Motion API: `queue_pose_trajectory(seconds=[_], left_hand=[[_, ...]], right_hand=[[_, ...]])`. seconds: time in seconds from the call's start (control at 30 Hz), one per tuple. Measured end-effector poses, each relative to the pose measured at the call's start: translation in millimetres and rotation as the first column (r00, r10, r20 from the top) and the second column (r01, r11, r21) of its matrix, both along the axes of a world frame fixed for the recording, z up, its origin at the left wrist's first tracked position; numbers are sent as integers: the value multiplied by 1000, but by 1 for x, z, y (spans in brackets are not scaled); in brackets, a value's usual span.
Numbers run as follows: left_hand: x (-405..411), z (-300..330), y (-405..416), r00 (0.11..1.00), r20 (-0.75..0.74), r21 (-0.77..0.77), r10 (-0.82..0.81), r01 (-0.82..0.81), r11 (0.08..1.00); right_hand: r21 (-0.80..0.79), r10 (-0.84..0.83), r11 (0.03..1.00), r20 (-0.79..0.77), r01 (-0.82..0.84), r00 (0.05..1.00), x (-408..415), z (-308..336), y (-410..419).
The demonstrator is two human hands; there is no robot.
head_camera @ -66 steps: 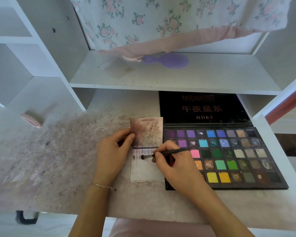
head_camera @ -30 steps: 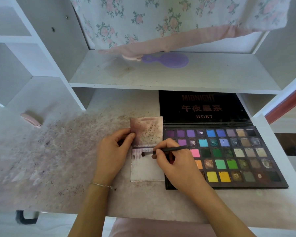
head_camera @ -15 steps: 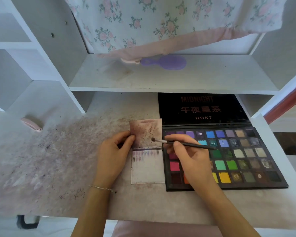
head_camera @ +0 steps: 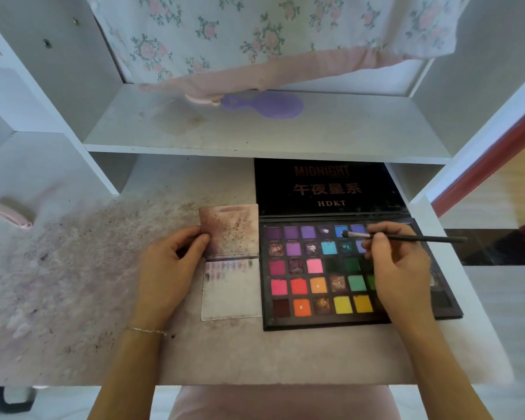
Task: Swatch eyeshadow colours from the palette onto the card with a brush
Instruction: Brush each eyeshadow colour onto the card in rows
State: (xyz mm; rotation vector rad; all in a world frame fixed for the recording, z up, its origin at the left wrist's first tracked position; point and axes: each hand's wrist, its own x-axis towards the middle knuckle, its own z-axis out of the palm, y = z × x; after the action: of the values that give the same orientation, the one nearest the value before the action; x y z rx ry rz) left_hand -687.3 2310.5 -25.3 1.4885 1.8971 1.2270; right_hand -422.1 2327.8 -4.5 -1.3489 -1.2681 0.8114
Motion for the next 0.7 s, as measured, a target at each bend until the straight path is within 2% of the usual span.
queue_pose_trajectory(seconds=[0.33, 0.7], left_hand=[[0, -1, 1, 999, -50, 2, -2, 2, 1000], [2, 2, 1, 999, -35, 7, -5, 6, 1000]], right_hand=[[-32, 37, 999, 263, -30, 964, 16, -8, 8], [-5, 123, 991, 376, -131, 918, 11, -8, 11]])
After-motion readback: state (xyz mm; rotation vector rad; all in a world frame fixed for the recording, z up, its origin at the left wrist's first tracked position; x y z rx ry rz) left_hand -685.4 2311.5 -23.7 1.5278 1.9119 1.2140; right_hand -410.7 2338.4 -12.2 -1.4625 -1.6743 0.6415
